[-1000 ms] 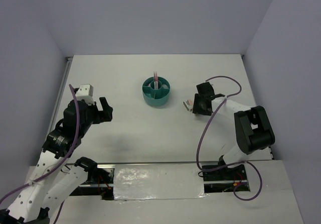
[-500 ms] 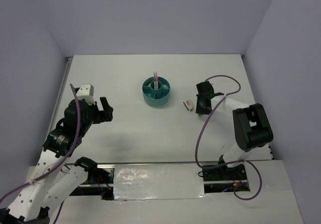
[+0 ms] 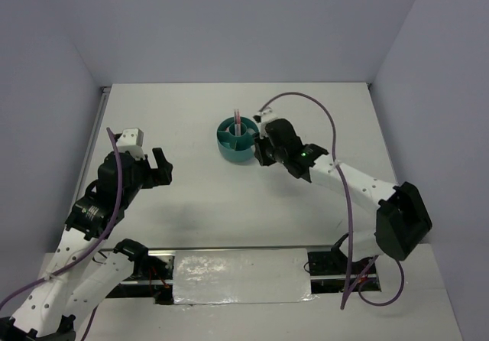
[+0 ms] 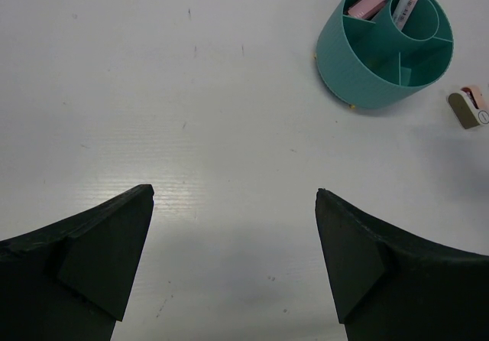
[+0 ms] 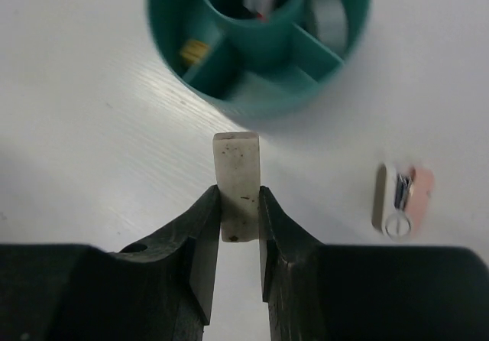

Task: Sort the stationery into containers
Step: Pick up the stationery from the center of the board, then place the stationery in the storage box.

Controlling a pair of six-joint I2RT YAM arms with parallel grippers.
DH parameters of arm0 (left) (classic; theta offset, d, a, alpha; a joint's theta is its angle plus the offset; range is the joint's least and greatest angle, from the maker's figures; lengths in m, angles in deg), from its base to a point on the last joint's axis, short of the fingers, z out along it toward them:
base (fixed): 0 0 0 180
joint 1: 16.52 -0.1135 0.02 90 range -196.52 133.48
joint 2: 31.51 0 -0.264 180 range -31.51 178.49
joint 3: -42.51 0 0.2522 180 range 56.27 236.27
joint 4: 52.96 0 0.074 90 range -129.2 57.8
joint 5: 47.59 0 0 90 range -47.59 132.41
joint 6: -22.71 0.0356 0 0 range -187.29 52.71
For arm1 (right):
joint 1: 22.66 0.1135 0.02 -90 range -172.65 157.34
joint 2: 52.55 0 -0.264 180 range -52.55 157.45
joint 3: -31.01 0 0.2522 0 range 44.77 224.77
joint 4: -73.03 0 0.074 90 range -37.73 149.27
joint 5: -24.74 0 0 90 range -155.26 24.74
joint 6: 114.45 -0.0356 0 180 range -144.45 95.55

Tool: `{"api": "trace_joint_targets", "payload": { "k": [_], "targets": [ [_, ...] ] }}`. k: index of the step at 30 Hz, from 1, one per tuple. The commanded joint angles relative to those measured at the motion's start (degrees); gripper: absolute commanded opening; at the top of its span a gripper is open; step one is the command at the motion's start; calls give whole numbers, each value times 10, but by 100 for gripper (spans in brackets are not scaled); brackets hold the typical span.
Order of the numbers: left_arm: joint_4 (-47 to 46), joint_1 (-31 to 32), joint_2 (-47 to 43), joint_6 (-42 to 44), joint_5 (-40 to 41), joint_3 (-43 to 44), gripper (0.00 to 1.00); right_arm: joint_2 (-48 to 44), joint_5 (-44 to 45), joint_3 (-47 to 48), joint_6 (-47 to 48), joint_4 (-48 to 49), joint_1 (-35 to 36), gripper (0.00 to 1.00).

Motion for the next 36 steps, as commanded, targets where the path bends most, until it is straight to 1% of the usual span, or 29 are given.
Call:
{"api": "trace_joint_targets", "payload": {
  "k": [1, 2, 3, 4, 5, 7, 8, 9, 11, 15, 23, 26, 27, 30, 36],
  "targets": [
    [-20, 0, -4, -1, -4, 11, 99, 60, -68, 95, 113, 23, 20, 17],
    [-21, -1, -4, -1, -4, 10, 99, 73, -91, 116, 129, 19, 26, 17],
    [-21, -1, -3, -1, -5, 10, 99, 102, -112, 136, 164, 14, 38, 17],
    [-21, -1, -2, -1, -6, 10, 99, 118, -115, 182, 181, 3, 47, 17],
    [-21, -1, 0, 0, -8, 11, 99, 152, -97, 232, 209, -19, 59, 18],
    [-21, -1, 2, 1, -10, 11, 99, 187, -82, 284, 232, -49, 66, 18],
    [-22, -1, 2, 2, -11, 10, 99, 221, -73, 309, 246, -76, 69, 19],
    [-22, -1, 3, 2, -13, 11, 99, 237, -50, 349, 252, -85, 68, 19],
    [-23, -1, 3, 3, -14, 10, 99, 275, -31, 379, 261, -102, 69, 20],
    [-24, -1, 4, 4, -18, 10, 99, 324, -7, 439, 274, -132, 72, 21],
    [-26, -2, 1, 7, -22, 10, 99, 333, 33, 415, 262, -105, 78, 27],
    [-26, -2, 0, 7, -23, 11, 99, 335, 29, 414, 255, -111, 79, 29],
    [-26, -2, -1, 7, -25, 10, 99, 333, 27, 411, 253, -108, 79, 33],
    [-26, -2, -1, 7, -25, 11, 99, 326, 20, 403, 250, -102, 80, 37],
    [-26, -2, -3, 7, -24, 9, 99, 327, 10, 390, 243, -98, 80, 39]
  ]
}}
